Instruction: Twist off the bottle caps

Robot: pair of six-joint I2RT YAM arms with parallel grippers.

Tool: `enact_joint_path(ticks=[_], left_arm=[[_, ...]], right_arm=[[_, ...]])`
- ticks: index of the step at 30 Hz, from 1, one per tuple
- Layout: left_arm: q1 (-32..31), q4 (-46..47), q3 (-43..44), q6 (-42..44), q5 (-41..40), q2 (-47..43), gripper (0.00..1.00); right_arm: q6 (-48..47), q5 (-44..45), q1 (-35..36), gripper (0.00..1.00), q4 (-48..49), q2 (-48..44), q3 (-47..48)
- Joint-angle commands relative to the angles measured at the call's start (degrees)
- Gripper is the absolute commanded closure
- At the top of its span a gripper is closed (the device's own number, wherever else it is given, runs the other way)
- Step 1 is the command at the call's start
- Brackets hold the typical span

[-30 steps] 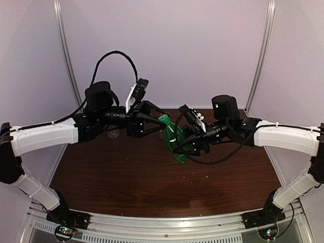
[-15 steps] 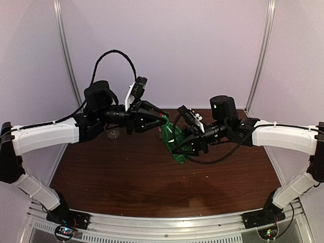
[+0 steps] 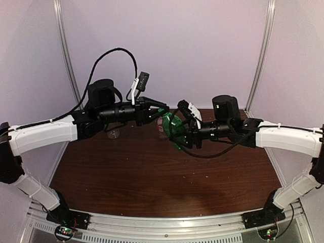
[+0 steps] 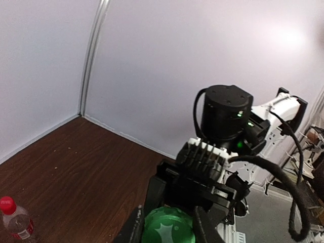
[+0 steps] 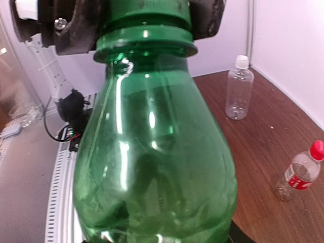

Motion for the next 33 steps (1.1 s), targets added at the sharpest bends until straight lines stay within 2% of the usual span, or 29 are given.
enact_joint_path(ticks=[1,5,7,13,18,22,26,33], left_arm=[[-1.5,-7.9,2.1,-5.8,-21.0,-1.4,0.96],[-3.1,-9.7,3.2,-7.3,-27.6,-0.5,0.93],[-3.3,-9.7,3.5,-7.3,-28.3,-0.1,0.91],[-3.3,-9.0,3.5,-6.2,-27.2,-0.1,0.76],[-2.9,-6.2,1.8,-1.9,-22.0,-1.3,0.48],[-2.0,-6.7,0.9,2.3,-17.8,-3.5,0.32],[-0.9,-9.4,0.6,6.7,-13.2,-5.4,0.23],[0.9,-10.2,-0.1,13.5,3.7,-7.7,0.18]], right_arm=[[1.2,22.9,1.4,0.64,3.2,-2.1,-1.7],[1.0,33.4,4.3,0.64,4.8,-1.7,-2.6],[0.4,36.1,5.6,0.64,4.9,-1.3,-2.6],[-0.4,34.9,6.1,0.62,4.2,-1.2,-2.7],[-1.9,29.1,6.0,0.60,2.6,-1.8,-2.4],[-2.4,24.3,5.2,0.59,1.2,-2.4,-2.3],[-2.8,15.7,3.9,0.58,0.3,-3.0,-2.1],[-5.5,0.4,2.9,0.55,-4.2,-2.7,0.4]])
